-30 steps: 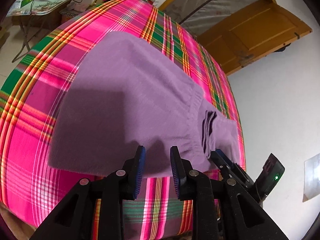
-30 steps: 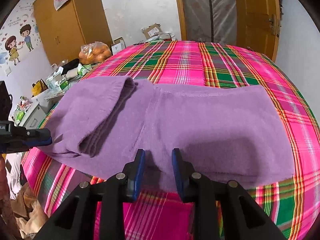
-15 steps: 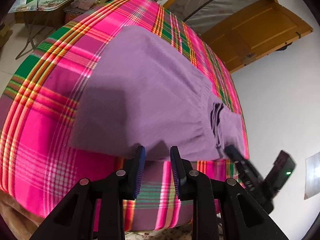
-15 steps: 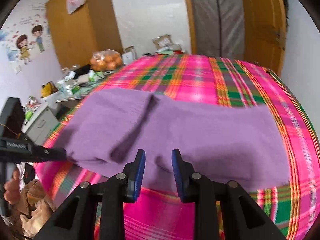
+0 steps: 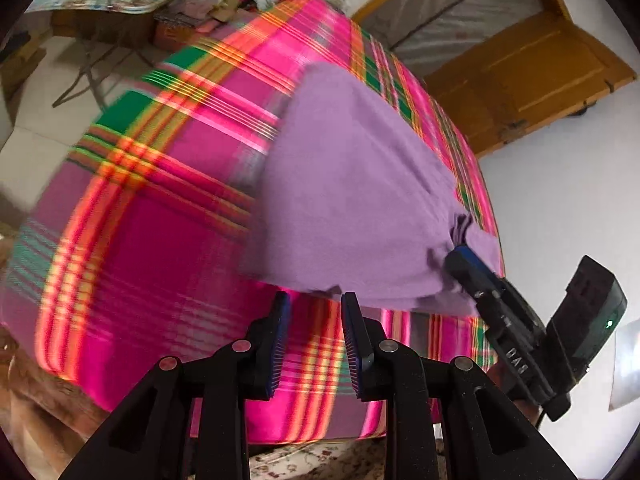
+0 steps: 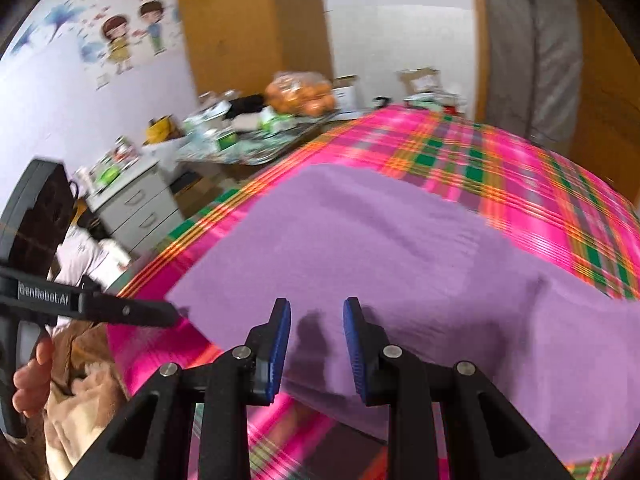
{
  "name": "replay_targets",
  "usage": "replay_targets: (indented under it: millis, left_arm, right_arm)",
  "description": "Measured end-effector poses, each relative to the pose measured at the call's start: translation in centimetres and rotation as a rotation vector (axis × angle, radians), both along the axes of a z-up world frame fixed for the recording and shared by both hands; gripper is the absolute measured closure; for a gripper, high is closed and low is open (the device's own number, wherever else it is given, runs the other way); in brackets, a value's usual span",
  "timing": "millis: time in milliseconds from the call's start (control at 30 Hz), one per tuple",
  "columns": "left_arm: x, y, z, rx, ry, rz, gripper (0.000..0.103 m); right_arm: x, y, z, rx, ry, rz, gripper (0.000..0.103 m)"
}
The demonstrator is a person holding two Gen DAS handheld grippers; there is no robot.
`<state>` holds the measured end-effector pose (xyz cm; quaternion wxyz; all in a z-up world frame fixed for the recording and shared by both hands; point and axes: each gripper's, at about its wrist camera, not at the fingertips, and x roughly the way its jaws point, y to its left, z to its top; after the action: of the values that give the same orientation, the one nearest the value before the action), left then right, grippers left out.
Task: Fold clothes
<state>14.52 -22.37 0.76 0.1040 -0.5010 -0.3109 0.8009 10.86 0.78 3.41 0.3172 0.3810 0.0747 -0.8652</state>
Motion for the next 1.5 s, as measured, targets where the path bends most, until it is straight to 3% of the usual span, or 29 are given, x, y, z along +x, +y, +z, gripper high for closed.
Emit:
replay_targets:
  millis: [200,400,567,633,700,767,833,900,1100,1200,1333,1500]
  left_arm:
    - [0.6,-2.3,-0.1,0.026,-0.002,0.088,0.076]
    - [0.2,-3.2,-0.5,0.034,-0.011,0.101,0.076]
    - [0.0,-3.6,-0.5,0.043,-0.004,0.109,0.076]
    - [-0.1,-3.8,-0.6,0.043,-0.006,0.113,0.076]
    - [-0.3,-3.9,-0.6,0.044,-0.006,0.117,0.076]
    - [-0.5,-4.0,-0.5,0.049,0.002,0.125,0.074]
    - [-0.9,-4.3,-0.5,0.060,0.007,0.137,0.063]
    - [-1.3,-4.6,-0.5,0.073,0.006,0.147,0.063]
    - [-3.2,-5.1,-0.6,0.065,0.001,0.132,0.063]
    - [-4.0,-5.3,-0.7,0.075,0.000,0.128,0.063]
    - [-5.3,-5.1,-0.5,0.091,0.006,0.098,0.062]
    - [-7.4,-4.7,-0.7,0.089,-0.008,0.062,0.062]
  right_arm:
    - [0.8,-3.4,-2.1,0.056,-0.041,0.089,0.075]
    - [2.8,-4.8,-2.1,0.079,-0.040,0.184,0.073]
    - [3.0,-5.9,-1.1,0.037,-0.009,0.219,0.073]
    - [2.9,-6.5,-1.2,0.039,0.003,0.217,0.066]
    - [3.0,-7.1,-1.4,0.037,0.007,0.233,0.052]
    - [3.1,-7.8,-1.8,0.056,0.008,0.240,0.051]
    - [2.9,-8.6,-2.1,0.076,0.012,0.243,0.051]
    - [3.0,-9.1,-2.4,0.098,0.031,0.240,0.049]
    - [3.7,-11.1,-3.2,0.231,0.133,0.228,0.049]
    - [4.1,-11.5,-3.1,0.250,0.169,0.219,0.049]
    - [3.5,-11.1,-3.2,0.215,0.138,0.213,0.051]
    - [3.4,-11.0,-3.2,0.219,0.151,0.200,0.062]
